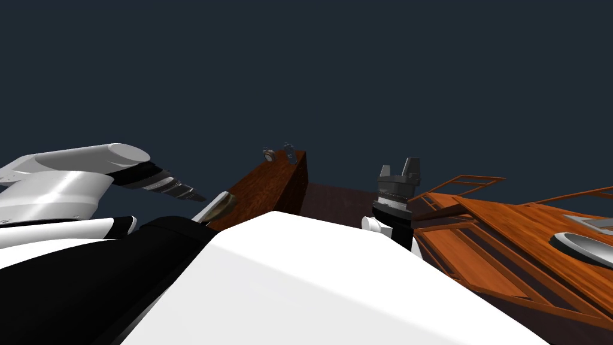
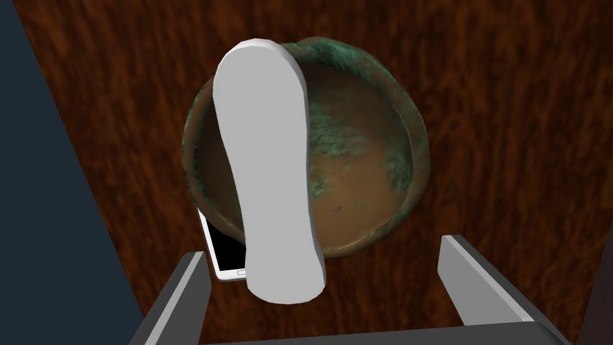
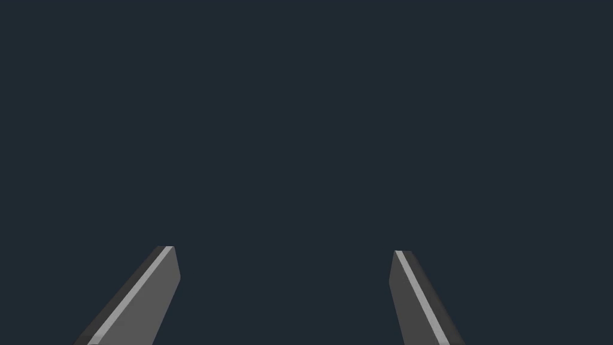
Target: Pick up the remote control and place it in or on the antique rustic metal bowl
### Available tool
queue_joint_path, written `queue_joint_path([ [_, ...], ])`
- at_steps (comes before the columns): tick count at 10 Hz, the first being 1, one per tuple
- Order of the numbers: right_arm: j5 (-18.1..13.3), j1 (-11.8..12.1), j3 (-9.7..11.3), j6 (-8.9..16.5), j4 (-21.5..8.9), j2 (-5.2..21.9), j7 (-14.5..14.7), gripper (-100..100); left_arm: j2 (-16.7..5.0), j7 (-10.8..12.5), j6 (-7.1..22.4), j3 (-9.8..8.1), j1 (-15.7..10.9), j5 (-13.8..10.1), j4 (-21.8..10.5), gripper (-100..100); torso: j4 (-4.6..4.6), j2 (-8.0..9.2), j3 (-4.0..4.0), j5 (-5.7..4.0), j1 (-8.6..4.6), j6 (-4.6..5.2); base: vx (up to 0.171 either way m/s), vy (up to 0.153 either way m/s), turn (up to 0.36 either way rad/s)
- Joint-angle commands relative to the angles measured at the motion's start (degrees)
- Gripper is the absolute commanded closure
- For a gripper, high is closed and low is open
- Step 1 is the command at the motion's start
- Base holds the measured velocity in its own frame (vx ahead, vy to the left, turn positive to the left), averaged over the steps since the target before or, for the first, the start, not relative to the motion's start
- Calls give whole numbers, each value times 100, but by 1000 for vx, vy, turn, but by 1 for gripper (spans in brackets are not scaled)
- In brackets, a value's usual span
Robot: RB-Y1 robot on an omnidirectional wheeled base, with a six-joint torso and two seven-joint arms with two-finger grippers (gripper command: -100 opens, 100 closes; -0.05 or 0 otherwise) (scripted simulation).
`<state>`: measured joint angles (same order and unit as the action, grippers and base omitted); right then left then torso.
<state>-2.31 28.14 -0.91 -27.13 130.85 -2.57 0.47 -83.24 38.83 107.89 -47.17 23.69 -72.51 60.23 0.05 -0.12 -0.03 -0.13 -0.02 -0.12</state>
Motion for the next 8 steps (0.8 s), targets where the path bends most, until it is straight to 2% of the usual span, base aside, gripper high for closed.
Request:
queue_joint_path([
  [1,0,0,0,0,0,0,0,0,-155,136,189,-137,92,-154,121,-100,0,0,0,0,0,0,-3,41,39],
  [2,0,0,0,0,0,0,0,0,-209,173,243,-172,113,-203,151,-100,0,1,0,1,1,-1,-6,33,36],
  [3,0,0,0,0,0,0,0,0,-173,192,202,-116,70,-176,160,-100,0,1,0,0,0,0,-3,13,1],
  [4,0,0,0,0,0,0,0,0,-190,198,215,-110,63,-186,150,0,0,0,0,1,-5,0,0,0,0],
  [8,0,0,0,0,0,0,0,0,-188,198,214,-110,64,-185,151,0,0,-1,-1,-1,-11,0,0,0,0],
])
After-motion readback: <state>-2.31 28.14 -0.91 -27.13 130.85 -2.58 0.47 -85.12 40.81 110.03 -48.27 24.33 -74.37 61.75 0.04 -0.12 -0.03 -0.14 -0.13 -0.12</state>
